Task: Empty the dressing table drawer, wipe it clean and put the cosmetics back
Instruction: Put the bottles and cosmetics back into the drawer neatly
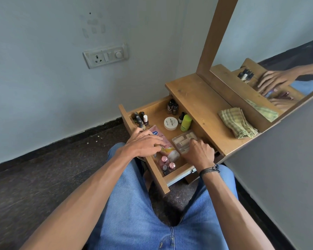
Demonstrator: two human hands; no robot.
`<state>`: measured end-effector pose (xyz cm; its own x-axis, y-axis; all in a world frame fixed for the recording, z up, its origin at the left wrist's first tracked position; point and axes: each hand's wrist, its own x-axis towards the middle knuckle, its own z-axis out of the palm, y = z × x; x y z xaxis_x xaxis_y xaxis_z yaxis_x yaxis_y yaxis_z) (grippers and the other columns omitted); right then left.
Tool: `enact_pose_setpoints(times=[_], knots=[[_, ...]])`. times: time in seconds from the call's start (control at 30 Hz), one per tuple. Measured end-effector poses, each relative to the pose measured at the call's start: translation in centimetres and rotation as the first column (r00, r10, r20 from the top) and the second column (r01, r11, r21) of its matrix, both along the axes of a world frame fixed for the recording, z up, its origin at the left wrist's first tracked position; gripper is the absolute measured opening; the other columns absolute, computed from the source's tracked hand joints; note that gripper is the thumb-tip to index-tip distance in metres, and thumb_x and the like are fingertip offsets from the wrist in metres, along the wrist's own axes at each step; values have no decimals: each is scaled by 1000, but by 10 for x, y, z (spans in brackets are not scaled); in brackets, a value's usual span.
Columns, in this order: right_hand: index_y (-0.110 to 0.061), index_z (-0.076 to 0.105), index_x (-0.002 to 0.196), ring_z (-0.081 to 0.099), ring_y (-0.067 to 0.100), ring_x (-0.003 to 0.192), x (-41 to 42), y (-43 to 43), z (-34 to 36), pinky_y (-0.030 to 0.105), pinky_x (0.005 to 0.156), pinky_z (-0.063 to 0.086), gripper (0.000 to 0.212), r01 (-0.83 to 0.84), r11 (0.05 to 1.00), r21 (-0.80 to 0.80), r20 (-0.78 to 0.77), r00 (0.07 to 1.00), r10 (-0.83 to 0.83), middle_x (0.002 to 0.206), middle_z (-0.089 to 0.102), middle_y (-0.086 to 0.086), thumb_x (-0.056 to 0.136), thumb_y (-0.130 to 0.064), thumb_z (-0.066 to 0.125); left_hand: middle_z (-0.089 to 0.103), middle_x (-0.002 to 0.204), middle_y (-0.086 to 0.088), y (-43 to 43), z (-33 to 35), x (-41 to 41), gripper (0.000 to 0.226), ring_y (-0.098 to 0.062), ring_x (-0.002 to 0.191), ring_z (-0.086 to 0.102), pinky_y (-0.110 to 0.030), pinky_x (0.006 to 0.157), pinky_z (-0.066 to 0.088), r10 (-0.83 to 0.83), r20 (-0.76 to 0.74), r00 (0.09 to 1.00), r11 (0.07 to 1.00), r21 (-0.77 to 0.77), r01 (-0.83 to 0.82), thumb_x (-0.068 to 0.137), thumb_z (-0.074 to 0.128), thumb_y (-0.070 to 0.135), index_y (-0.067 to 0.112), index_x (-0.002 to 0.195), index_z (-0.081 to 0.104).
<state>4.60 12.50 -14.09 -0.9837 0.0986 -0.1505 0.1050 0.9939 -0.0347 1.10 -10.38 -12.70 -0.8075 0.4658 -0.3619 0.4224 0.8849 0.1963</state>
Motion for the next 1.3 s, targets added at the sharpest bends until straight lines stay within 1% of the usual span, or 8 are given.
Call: enact_pose_setpoints(times=[0.2, 0.37, 0.43, 0.53, 0.67, 0.77, 1.03, 1.3], knots=[[-17, 63, 115, 68, 28, 92, 3, 5, 2, 39, 74, 56, 32, -22, 997, -70, 20, 1000, 24, 114, 61, 7, 92, -38, 63, 35, 154, 29, 0, 0, 1, 43, -4, 141, 27, -45, 116, 11, 8, -4, 1000, 999, 41, -8, 99, 34, 45, 54, 138, 49], [-19, 67, 116, 60, 31, 99, 46, 14, -10, 44, 82, 51, 31, -83, 969, -235, -291, 957, 11, 114, 59, 4, 88, -34, 70, 43, 149, 27, -8, -4, 3, 39, -2, 141, 25, -46, 117, 13, 75, -32, 997, 932, 358, -58, 95, 46, 40, 47, 132, 59], [-17, 70, 109, 59, 28, 100, 69, 19, -21, 42, 83, 50, 24, -82, 934, -349, -407, 911, -72, 113, 61, 2, 89, -31, 75, 53, 142, 21, -12, -5, 4, 36, -5, 140, 27, -43, 117, 14, 225, -24, 974, 743, 651, -156, 90, 54, 33, 36, 123, 68], [-17, 72, 107, 57, 19, 109, 92, 26, -31, 29, 95, 44, 18, -145, 853, -501, -478, 868, -133, 119, 60, -2, 91, -24, 76, 67, 122, 7, -9, 5, 3, 22, -12, 124, 53, -40, 111, 39, 594, 49, 803, 239, 942, -235, 84, 63, 13, 19, 101, 76], [-15, 74, 106, 59, 21, 107, 92, 31, -33, 25, 94, 44, 15, -156, 836, -526, -494, 856, -151, 116, 62, -2, 91, -15, 75, 67, 116, -3, -5, 14, 9, 23, -6, 104, 64, -21, 86, 52, 779, 461, 424, -364, 884, -293, 86, 60, 8, 24, 94, 73], [-14, 75, 101, 59, 23, 102, 86, 29, -36, 22, 90, 42, 12, -172, 840, -514, -521, 841, -146, 112, 63, -1, 90, -12, 75, 62, 129, -6, -11, 4, 18, 23, -9, 112, 60, -11, 84, 45, 688, 695, 211, -613, 711, -343, 96, 49, 9, 18, 112, 64], [-21, 78, 103, 56, 19, 96, 80, 21, -39, 36, 82, 46, 15, -214, 881, -423, -562, 825, -69, 110, 66, -3, 89, -15, 77, 64, 129, -1, 4, -25, 54, 27, -12, 116, 63, -35, 106, 49, 622, 737, 265, -522, 642, -562, 104, 45, 15, 27, 121, 63], [-27, 74, 118, 58, 23, 99, 35, 5, -19, 44, 87, 50, 30, -264, 899, -350, -411, 906, 106, 112, 63, -5, 88, -28, 76, 66, 128, 7, 3, -22, 55, 35, -3, 114, 61, -27, 99, 48, 634, 711, 304, -455, 661, -597, 102, 46, 11, 28, 125, 65]])
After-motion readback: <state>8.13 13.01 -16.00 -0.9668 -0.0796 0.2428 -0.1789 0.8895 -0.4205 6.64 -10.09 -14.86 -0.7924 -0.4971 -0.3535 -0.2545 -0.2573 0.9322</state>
